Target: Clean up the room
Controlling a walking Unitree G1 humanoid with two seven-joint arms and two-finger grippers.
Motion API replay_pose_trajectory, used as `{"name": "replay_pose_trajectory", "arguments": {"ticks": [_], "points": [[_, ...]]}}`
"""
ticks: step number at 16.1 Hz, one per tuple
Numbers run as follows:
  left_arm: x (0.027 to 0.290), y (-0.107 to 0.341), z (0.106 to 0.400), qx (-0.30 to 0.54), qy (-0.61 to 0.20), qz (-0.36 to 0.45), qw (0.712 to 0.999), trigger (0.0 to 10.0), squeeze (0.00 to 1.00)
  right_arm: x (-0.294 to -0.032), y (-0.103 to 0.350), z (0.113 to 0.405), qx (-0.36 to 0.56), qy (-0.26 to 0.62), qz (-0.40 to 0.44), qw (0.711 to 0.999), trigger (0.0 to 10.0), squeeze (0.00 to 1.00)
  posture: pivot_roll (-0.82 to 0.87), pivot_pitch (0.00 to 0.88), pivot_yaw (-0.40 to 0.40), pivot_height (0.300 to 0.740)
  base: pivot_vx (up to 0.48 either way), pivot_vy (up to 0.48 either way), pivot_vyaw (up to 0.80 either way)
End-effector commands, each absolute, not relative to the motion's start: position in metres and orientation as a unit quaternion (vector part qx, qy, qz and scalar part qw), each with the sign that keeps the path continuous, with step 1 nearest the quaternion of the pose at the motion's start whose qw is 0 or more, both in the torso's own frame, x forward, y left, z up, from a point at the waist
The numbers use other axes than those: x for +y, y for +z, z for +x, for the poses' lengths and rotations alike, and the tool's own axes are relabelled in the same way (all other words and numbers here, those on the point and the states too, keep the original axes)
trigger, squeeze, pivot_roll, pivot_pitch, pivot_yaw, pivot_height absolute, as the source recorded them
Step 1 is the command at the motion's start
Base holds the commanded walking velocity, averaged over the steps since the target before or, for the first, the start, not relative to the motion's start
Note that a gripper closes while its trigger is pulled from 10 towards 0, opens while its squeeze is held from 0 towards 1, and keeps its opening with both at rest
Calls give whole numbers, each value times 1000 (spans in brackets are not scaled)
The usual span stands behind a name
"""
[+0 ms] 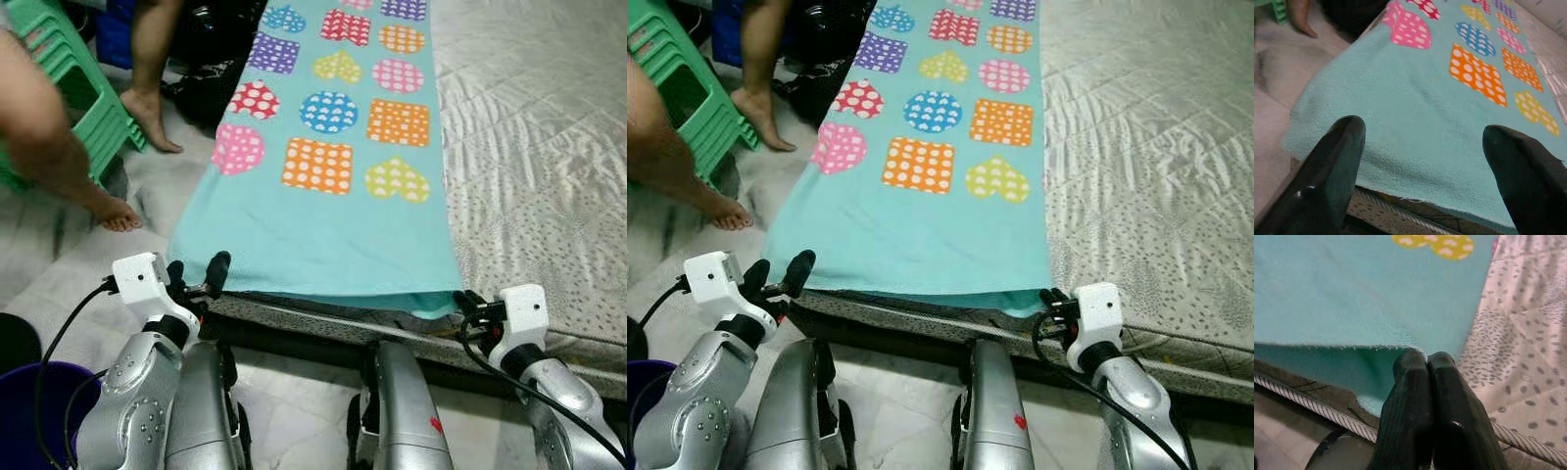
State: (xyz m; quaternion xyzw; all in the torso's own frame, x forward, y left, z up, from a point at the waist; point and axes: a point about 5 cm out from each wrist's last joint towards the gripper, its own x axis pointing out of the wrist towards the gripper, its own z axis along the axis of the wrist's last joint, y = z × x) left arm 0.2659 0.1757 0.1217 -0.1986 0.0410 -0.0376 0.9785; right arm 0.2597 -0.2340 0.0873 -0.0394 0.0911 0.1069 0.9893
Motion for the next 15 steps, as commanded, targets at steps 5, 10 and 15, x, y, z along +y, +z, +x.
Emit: {"name": "replay_pose_trajectory", "arguments": {"ticks": [5, 10, 15], "points": [[176, 116, 267, 54, -42, -193, 979, 10000, 0, -236, 69, 239, 132, 119, -42, 983, 9490, 0, -8, 223, -11, 546, 0, 0, 0], [173, 116, 268, 57, -47, -192, 979, 10000, 0, -245, 55, 228, 159, 109, -62, 979, 10000, 0, -14, 215, -12, 546, 0, 0, 0], [173, 116, 271, 55, -45, -189, 979, 10000, 0, -250, 47, 233, 165, 91, -76, 979, 10000, 1000, -13, 205, -12, 546, 0, 0, 0]]}}
